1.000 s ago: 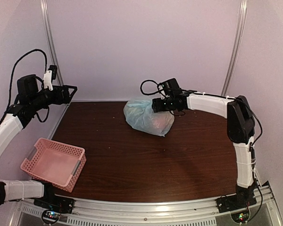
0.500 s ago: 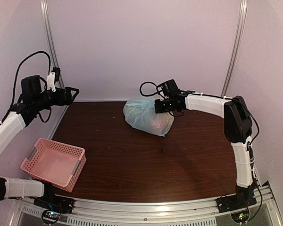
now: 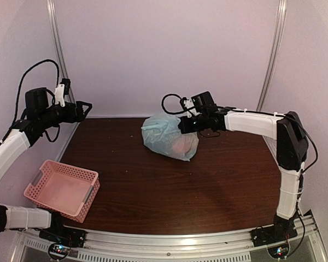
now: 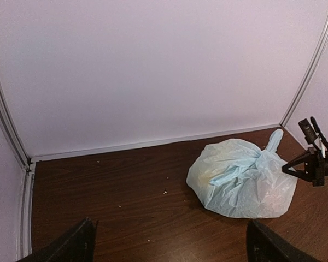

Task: Untie the knot of the plastic bag and take out the fruit
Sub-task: Move the takeout bag to the center of the board.

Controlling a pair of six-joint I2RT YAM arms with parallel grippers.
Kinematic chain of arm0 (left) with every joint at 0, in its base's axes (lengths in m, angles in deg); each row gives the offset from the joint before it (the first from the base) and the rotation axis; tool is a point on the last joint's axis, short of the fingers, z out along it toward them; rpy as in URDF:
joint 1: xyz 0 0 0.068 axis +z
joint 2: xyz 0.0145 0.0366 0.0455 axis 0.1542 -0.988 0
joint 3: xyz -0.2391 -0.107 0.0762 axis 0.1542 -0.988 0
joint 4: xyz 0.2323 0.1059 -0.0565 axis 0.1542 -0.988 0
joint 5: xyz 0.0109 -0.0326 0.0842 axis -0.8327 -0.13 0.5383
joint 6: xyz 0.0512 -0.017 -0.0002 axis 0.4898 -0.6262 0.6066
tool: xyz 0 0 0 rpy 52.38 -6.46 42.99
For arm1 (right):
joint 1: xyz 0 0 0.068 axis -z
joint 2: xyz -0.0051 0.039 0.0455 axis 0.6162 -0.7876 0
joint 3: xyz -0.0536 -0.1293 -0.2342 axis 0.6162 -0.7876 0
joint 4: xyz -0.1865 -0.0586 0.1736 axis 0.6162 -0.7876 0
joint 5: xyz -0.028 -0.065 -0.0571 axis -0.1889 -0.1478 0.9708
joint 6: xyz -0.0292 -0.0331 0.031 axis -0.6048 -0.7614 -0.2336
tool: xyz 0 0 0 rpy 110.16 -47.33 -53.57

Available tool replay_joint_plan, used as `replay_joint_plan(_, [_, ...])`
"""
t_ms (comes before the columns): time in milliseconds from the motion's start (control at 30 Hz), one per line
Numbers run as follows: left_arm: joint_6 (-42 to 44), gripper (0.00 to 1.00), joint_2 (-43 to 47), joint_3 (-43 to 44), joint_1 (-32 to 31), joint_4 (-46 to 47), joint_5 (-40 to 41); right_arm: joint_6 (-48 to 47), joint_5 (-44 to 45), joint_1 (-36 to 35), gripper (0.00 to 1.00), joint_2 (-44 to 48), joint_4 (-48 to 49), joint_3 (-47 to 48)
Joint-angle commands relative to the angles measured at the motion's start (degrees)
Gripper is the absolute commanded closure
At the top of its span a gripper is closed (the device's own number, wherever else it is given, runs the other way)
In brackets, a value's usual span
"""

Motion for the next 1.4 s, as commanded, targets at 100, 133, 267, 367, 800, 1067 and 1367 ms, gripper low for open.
replay_joint_plan(100, [0.63, 0.03, -0.3, 0.12, 0.09, 2.02, -2.03, -1.12, -6.23, -3.21, 1.0, 8.49, 3.98, -11.19])
replay_joint_plan(133, [0.65, 0.03, -0.3, 0.0, 0.07, 2.21, -2.33, -1.17, -6.81, -3.64, 1.0, 9.42, 4.2, -13.4])
replay_joint_plan(267, [0.57, 0.02, -0.62, -0.35, 0.04, 3.08, -4.13, -1.55, -9.12, -6.27, 1.0, 13.61, 5.08, -19.57])
replay_joint_plan(367, [0.56, 0.03, -0.86, -0.62, -0.3, 3.61, -5.17, -1.26, -11.6, -8.5, 1.0, 16.3, 5.28, -23.65])
replay_joint_plan(800, [1.38, 0.03, -2.69, -1.38, -4.23, 4.69, -6.65, 4.76, -17.08, -16.1, 1.0, 30.59, 4.98, -38.41])
replay_joint_plan(1067, [1.51, 0.03, -3.94, -1.7, -6.54, 5.14, -6.77, 8.6, -14.5, -18.39, 1.0, 38.91, 3.62, -45.48])
replay_joint_plan(1367, [-1.09, 0.03, -4.29, -1.99, -12.89, 5.09, -5.51, 8.38, -2.04, -18.31, 0.38, 47.64, 1.3, -45.29])
